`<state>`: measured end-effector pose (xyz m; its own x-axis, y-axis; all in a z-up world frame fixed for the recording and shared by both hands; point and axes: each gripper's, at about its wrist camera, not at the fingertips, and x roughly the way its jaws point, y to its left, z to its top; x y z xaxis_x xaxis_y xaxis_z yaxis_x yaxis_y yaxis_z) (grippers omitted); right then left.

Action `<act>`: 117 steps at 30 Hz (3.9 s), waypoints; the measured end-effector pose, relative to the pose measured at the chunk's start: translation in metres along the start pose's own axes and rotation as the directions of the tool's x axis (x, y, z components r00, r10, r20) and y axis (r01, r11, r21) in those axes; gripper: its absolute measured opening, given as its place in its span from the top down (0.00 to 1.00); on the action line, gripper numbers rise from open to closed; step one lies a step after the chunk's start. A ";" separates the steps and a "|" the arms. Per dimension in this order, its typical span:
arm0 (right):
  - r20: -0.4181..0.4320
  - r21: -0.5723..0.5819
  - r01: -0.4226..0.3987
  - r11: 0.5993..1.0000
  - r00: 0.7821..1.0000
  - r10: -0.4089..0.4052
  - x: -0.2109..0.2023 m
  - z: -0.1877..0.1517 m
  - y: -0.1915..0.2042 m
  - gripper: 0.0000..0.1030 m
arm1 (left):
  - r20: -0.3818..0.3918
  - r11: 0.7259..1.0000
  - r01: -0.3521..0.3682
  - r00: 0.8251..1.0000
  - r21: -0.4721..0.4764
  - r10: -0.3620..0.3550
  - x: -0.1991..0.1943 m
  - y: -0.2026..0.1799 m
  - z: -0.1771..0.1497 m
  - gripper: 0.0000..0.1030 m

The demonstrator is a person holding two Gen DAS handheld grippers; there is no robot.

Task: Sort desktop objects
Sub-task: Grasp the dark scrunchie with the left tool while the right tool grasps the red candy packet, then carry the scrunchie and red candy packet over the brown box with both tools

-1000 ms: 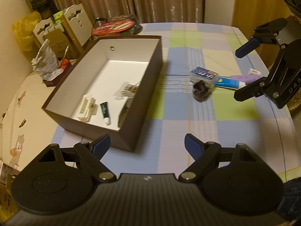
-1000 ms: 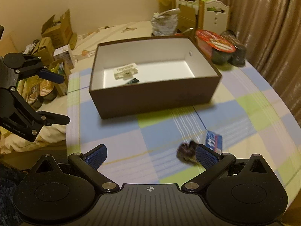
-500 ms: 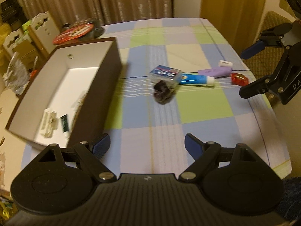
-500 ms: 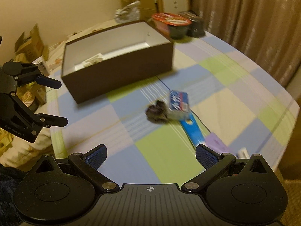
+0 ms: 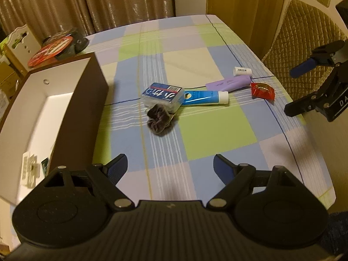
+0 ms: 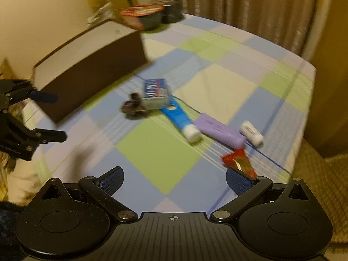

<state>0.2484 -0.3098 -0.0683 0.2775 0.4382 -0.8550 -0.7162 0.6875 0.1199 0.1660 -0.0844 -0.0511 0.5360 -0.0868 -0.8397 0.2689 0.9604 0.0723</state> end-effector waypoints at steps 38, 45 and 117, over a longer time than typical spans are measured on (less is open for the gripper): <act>-0.088 0.092 0.059 0.994 0.995 -0.050 0.101 0.008 -0.100 0.01 | -0.132 0.997 0.050 0.990 0.067 -0.041 0.173 0.026 0.061 0.44; -0.105 0.027 0.097 0.995 0.990 -0.093 0.108 0.001 -0.093 0.43 | -0.118 0.994 0.090 0.990 0.065 -0.082 0.170 0.031 0.054 0.74; -0.038 -0.324 -0.211 0.922 0.977 0.210 0.147 0.279 0.231 0.74 | 0.102 0.989 -0.028 0.995 0.143 0.013 -0.022 0.289 0.016 0.83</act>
<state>0.3021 0.0752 -0.0260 0.0967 0.5508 -0.8290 -0.9266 0.3540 0.1271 0.2447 0.1903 -0.0029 0.6186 -0.1008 -0.7792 0.3656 0.9148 0.1719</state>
